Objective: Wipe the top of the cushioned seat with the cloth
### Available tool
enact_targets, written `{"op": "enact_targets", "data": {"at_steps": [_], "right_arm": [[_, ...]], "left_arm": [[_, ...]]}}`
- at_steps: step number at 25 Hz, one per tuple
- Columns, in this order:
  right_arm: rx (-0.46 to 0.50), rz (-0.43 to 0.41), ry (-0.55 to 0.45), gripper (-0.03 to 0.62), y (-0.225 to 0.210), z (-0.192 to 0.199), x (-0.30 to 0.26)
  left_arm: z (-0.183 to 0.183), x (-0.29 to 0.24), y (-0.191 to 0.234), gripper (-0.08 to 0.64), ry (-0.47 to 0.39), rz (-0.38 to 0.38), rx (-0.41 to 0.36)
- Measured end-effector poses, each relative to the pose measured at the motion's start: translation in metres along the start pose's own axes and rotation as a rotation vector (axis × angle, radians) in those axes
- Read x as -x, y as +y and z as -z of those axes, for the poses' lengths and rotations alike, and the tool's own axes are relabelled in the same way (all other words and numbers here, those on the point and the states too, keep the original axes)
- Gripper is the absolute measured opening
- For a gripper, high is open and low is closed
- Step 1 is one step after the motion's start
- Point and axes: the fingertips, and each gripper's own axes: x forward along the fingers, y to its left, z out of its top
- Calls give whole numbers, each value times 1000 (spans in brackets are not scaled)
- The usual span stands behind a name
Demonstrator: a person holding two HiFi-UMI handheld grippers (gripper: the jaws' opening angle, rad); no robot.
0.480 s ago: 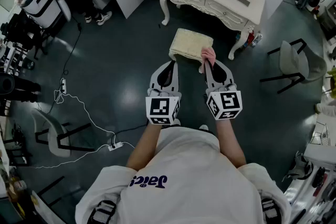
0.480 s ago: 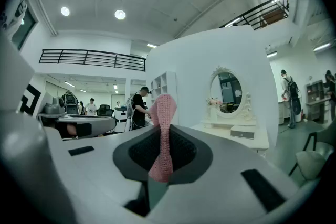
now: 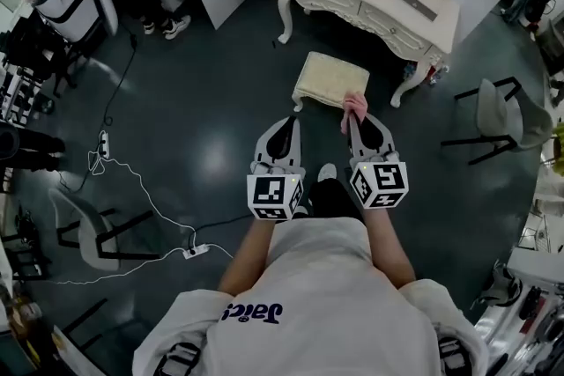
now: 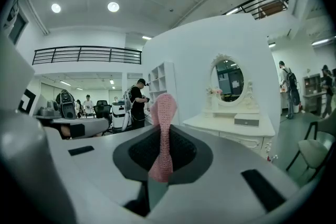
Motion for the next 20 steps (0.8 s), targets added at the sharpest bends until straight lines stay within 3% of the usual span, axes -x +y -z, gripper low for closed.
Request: {"op": "enact_targets", "data": {"at_steps": [8,15,20], "right_arm": [[-55,16,10,29,-65,5,-91],[-51,0,-25,29,-152,-31,-188],[-100,29,-26,29,-221,-44,-246]], "left_arm": [[15,-98,24,11,24,26,-2],[3,-237,38,11,6,56,7],[-2,-333,31,11,12,108,25]]}}
